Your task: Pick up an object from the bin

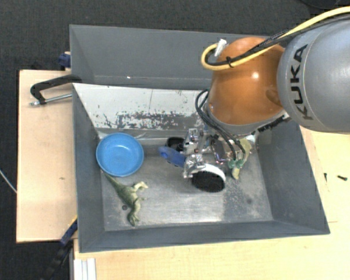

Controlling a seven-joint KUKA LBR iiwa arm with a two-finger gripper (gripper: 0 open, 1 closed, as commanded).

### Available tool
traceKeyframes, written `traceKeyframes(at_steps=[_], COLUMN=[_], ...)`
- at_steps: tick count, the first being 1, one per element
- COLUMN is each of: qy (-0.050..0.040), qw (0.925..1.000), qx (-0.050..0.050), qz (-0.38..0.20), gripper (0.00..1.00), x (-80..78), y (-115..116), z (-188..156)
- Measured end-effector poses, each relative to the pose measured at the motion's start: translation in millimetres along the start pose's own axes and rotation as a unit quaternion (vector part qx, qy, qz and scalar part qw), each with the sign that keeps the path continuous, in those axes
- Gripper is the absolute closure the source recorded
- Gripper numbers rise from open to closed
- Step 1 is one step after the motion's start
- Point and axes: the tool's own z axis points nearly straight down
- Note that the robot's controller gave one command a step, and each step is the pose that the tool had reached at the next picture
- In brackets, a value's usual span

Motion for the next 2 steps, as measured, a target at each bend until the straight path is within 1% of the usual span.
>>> traceKeyframes(at_steps=[1, 2], qy=[0.0103, -0.0003], qw=[0.9980, 0.9985], qx=[0.000, 0.000], qz=[-0.062, -0.054], gripper=[1.00, 1.00], x=[-2.6, -4.0], y=[17, 10], z=[84, -86])
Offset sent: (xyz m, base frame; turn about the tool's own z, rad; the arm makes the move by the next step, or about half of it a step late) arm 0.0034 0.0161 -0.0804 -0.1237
